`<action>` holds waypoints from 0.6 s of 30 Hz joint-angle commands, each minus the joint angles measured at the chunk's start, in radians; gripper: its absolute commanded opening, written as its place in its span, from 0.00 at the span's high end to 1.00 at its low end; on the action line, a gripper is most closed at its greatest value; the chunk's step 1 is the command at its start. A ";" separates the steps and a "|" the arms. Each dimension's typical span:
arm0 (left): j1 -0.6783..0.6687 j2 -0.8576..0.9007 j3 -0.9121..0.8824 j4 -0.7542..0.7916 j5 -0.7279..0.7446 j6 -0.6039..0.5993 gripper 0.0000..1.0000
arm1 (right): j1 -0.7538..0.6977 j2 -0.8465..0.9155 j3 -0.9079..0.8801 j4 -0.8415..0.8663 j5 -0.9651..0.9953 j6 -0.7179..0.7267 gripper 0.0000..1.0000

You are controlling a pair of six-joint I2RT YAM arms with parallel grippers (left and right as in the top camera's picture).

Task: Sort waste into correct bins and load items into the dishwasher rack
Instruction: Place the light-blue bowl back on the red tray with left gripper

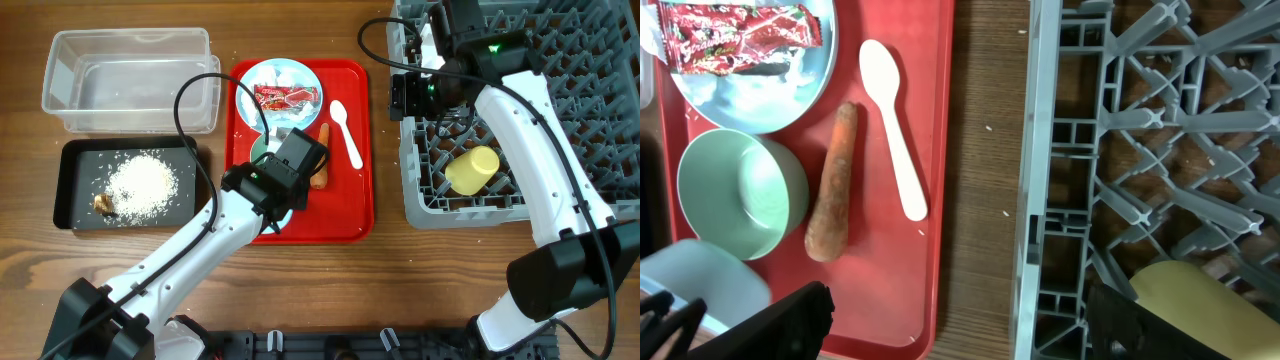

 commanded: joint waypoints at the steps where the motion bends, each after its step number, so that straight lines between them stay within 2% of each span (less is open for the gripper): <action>1: -0.003 -0.010 0.012 0.019 -0.133 -0.071 0.77 | 0.002 0.013 0.008 0.005 0.010 -0.017 0.16; 12: 0.083 0.011 0.007 0.028 -0.158 -0.071 0.76 | 0.002 0.013 0.008 0.005 0.010 -0.016 0.16; 18: 0.091 0.068 0.002 0.070 -0.074 -0.069 0.77 | 0.002 0.013 0.008 0.005 0.010 -0.016 0.16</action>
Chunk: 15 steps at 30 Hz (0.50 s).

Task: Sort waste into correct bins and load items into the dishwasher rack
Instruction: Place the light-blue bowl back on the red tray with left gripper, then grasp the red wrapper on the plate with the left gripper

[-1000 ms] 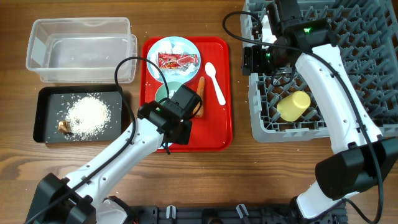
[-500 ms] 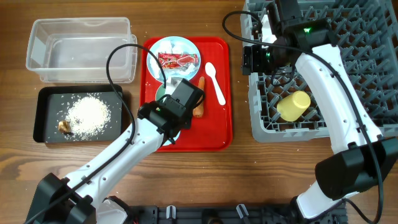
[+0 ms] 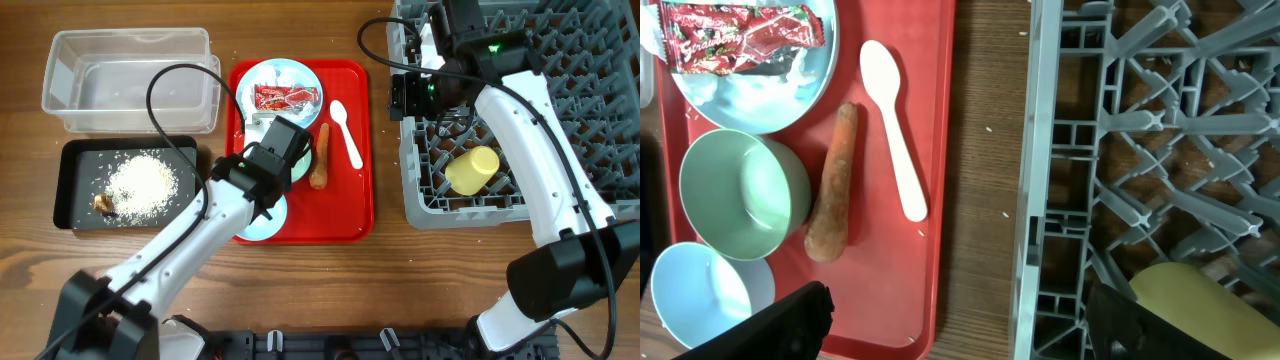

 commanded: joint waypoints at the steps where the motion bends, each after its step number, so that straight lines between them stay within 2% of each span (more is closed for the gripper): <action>1: 0.003 0.035 0.002 0.039 0.062 -0.019 0.76 | 0.002 0.013 0.008 0.003 0.010 -0.013 0.16; 4: 0.003 0.031 0.022 0.084 0.126 0.005 0.73 | 0.002 0.013 0.008 0.003 0.010 -0.013 0.15; 6: 0.002 0.031 0.057 0.098 0.199 0.071 0.66 | 0.002 0.013 0.008 0.003 0.010 -0.013 0.16; 10: 0.002 0.032 0.133 0.061 0.255 0.101 0.53 | 0.002 0.013 0.008 0.003 0.010 -0.013 0.15; 15: 0.002 0.055 0.222 0.019 0.302 0.180 0.51 | 0.002 0.013 0.008 0.002 0.010 -0.010 0.16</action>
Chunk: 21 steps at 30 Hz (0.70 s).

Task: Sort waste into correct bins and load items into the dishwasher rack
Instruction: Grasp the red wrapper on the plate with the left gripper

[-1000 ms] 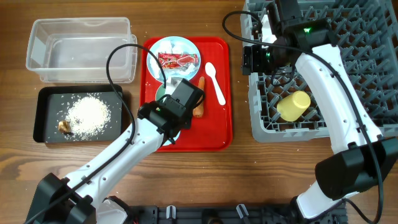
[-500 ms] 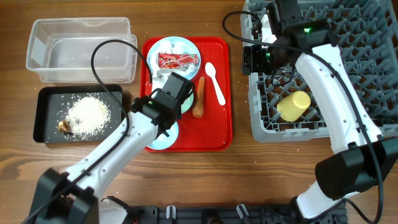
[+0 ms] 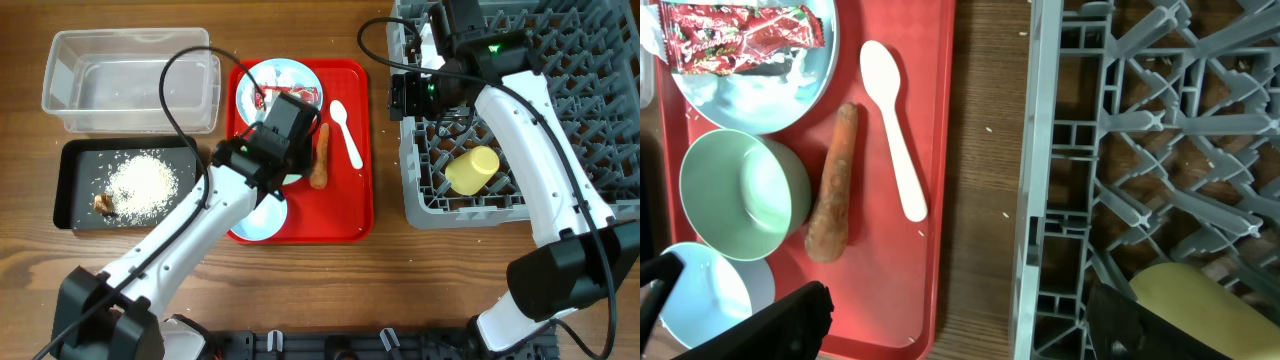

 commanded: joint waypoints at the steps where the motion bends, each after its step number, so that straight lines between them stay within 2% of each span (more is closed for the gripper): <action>1: 0.001 0.037 0.085 -0.016 0.074 0.106 0.51 | 0.002 0.013 0.008 0.002 0.010 -0.005 0.15; 5: -0.006 0.143 0.131 -0.008 0.109 0.183 0.52 | 0.002 0.013 0.008 0.000 0.010 -0.005 0.15; 8: -0.018 0.227 0.137 0.038 0.106 0.185 0.51 | 0.002 0.013 0.008 -0.001 0.010 -0.005 0.15; 15: -0.010 0.304 0.137 0.232 0.051 0.225 0.49 | 0.002 0.013 0.008 0.000 0.010 -0.005 0.15; 18: 0.070 0.323 0.184 0.328 0.038 0.236 0.38 | 0.002 0.013 0.008 0.001 0.010 -0.005 0.14; 21: 0.135 0.377 0.255 0.330 0.048 0.235 0.13 | 0.002 0.013 0.008 0.000 0.010 -0.005 0.14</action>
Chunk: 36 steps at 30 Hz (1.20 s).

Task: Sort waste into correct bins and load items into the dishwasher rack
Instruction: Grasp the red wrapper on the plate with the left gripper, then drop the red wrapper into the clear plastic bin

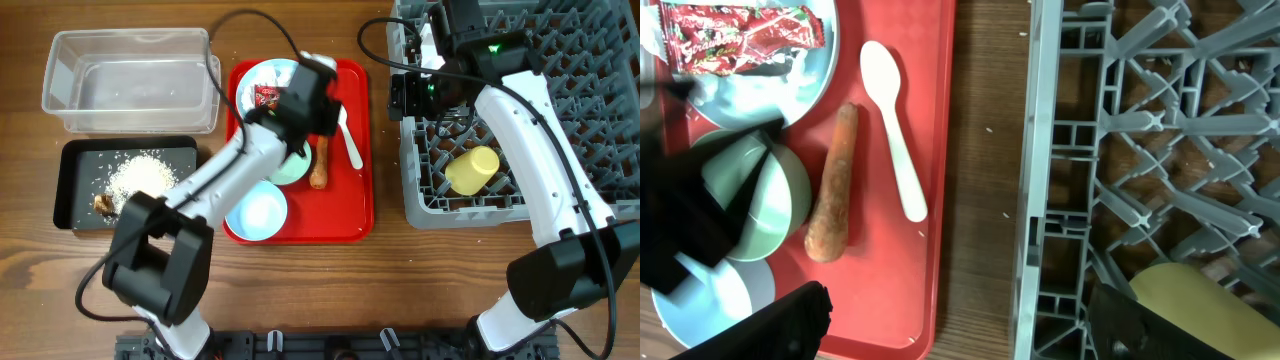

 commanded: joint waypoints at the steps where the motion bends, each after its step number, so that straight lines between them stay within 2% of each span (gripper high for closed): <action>1: 0.108 0.095 0.117 0.013 -0.013 0.011 0.07 | 0.002 0.013 0.008 0.000 0.010 -0.005 0.14; 3: 0.142 0.165 0.178 -0.001 -0.013 0.011 0.02 | 0.002 0.013 0.008 -0.002 0.010 -0.005 0.14; 5: 0.163 0.234 0.232 -0.013 -0.014 0.012 0.01 | 0.002 0.013 0.008 -0.002 0.010 -0.005 0.14; 15: 0.189 0.352 0.262 -0.043 -0.018 0.011 0.01 | 0.002 0.013 0.008 -0.005 0.010 -0.005 0.14; 18: 0.189 0.365 0.261 -0.071 -0.018 0.011 0.04 | 0.002 0.013 0.008 -0.004 0.010 -0.005 0.13; 21: 0.189 0.398 0.261 -0.081 -0.018 0.011 0.15 | 0.002 0.013 0.008 -0.004 0.010 -0.005 0.13; 23: 0.189 0.430 0.261 -0.078 -0.018 0.011 0.18 | 0.002 0.013 0.008 -0.005 0.010 -0.005 0.13; 25: 0.189 0.458 0.261 -0.078 -0.018 0.011 0.27 | 0.002 0.013 0.008 -0.005 0.010 -0.005 0.14; 29: 0.188 0.471 0.261 -0.078 -0.018 0.011 0.66 | 0.002 0.013 0.008 -0.005 0.010 -0.006 0.13; 32: 0.188 0.465 0.262 -0.078 -0.018 0.011 0.88 | 0.002 0.013 0.008 -0.005 0.010 -0.005 0.14; 34: 0.188 0.453 0.262 -0.080 -0.018 0.011 0.96 | 0.002 0.013 0.008 -0.005 0.010 -0.005 0.13; 36: 0.188 0.429 0.262 -0.082 -0.018 0.008 0.96 | 0.002 0.013 0.008 -0.005 0.010 -0.005 0.13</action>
